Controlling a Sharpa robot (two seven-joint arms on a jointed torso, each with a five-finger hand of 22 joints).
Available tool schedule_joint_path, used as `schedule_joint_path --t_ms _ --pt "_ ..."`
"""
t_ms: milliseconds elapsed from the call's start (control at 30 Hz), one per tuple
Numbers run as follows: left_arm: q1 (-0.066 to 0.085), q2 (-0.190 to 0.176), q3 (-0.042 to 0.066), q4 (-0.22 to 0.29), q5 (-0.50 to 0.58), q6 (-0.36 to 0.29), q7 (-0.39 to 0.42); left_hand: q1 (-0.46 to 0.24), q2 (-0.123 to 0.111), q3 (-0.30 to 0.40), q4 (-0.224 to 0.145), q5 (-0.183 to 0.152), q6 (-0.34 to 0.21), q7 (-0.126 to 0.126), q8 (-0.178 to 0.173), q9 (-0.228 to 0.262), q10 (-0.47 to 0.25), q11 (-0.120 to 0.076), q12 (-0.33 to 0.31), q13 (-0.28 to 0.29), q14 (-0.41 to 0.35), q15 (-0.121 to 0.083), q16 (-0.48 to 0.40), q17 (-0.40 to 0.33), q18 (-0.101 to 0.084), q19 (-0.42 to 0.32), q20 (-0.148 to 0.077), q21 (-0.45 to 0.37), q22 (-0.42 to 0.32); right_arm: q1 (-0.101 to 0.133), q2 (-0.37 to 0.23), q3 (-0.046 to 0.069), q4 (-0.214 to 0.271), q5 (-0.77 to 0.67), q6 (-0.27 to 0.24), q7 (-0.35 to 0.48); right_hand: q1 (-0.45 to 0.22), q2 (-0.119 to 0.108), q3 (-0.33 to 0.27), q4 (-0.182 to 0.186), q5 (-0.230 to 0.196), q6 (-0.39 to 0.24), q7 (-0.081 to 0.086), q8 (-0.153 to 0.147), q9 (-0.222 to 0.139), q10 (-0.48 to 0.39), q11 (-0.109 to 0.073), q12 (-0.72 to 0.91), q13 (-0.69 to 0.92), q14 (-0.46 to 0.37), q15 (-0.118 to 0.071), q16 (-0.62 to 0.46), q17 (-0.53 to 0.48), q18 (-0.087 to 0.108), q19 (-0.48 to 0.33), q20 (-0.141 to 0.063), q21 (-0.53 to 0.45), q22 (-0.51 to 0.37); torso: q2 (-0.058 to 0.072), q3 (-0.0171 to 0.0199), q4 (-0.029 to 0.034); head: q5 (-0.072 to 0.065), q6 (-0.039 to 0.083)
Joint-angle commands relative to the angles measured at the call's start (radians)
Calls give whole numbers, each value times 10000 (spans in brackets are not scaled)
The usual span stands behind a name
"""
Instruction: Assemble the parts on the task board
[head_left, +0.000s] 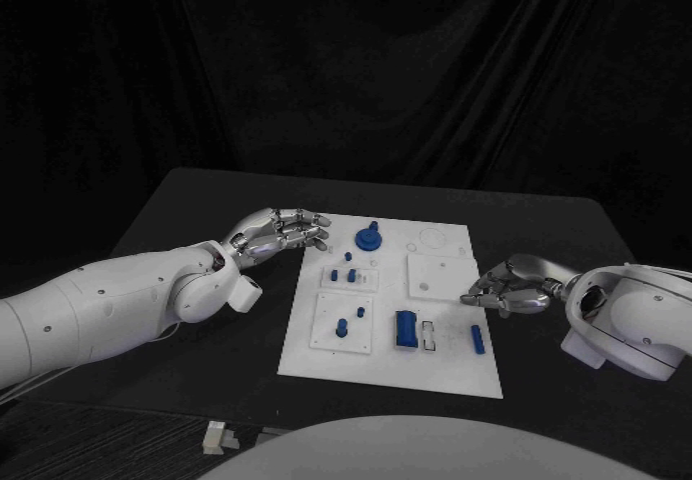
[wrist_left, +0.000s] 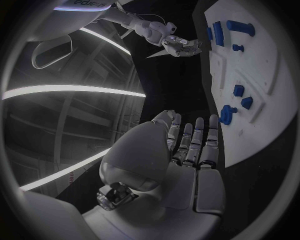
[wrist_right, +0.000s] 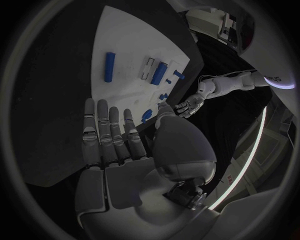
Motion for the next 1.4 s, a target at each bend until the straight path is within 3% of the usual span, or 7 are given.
schedule_joint_path --t_ms 33,200,233,300,333,433,1400 --pt "-11 25 10 -6 29 -14 112 -65 14 54 10 49 24 75 -42 -13 16 74 -52 -15 30 57 -42 10 84 48 43 53 16 24 -110 -4 -64 884 509 1202 489 235 -151 -568 62 -162 -110 179 -247 -1070 21 1038 128 -1193 47 907 545 163 535 -68 54 -494 8 1 -8 8 1" --pt "-11 23 10 -13 29 -20 108 -67 13 61 7 49 26 77 -42 -14 20 74 -52 -16 29 56 -42 10 84 49 43 55 18 24 -219 -8 -70 996 -36 1999 1988 457 42 -1847 1266 813 316 1813 480 -617 -369 3128 732 -317 -463 2410 950 159 2744 -639 972 -331 1 -8 -19 -56 1" --pt "-12 26 10 -15 29 -19 108 -67 13 61 7 49 26 77 -42 -14 20 74 -52 -16 29 56 -42 10 84 49 43 55 18 23 -238 -9 -59 993 -209 2146 2412 475 129 -2206 1640 952 378 2524 945 1470 -597 4457 2048 919 -782 3358 1464 92 3615 -871 1543 22 2 -9 -17 -64 1" --pt "-12 33 9 -19 29 -11 105 -67 13 61 7 49 26 77 -42 -14 20 74 -52 -16 29 56 -42 10 84 49 43 55 18 22 -273 -10 -37 783 -511 2275 2750 564 135 -2568 1818 521 299 4168 2199 6450 -1057 6428 5530 5170 -1230 5800 5677 -371 4914 -1316 5921 3154 10 -7 -10 -76 1" --pt "-12 35 9 -20 29 -6 103 -67 13 61 7 49 26 77 -42 -14 20 74 -52 -16 29 56 -42 10 84 49 43 55 18 22 -285 -10 -27 613 -569 2213 2687 632 27 -2600 1645 -86 319 5177 3032 9125 -1351 7007 7273 7831 -1400 6730 8378 -1227 6117 -1608 12497 7255 13 -5 -9 -71 1" --pt "-13 34 9 -17 29 1 98 -70 12 71 2 51 28 79 -41 -15 24 73 -52 -17 29 55 -43 10 85 52 42 57 20 21 -295 -10 5 185 -403 1741 2567 713 -283 -2452 1194 -650 210 6331 4029 10105 -1782 7142 7941 8729 -1758 6886 9342 -1550 6537 -1861 14673 8438 11 -4 -18 -59 1" --pt "-167 -108 9 82 29 106 -8 -81 21 133 -23 62 25 90 -47 -24 34 73 -59 -25 47 71 -34 14 81 70 45 69 34 -749 353 -8 373 -4048 1532 -3230 1104 828 195 -617 316 -94 298 5604 4103 10105 -1653 7142 7941 8729 -1783 6886 9342 -1646 6721 -1866 15091 8564 3 -5 -15 -160 1"
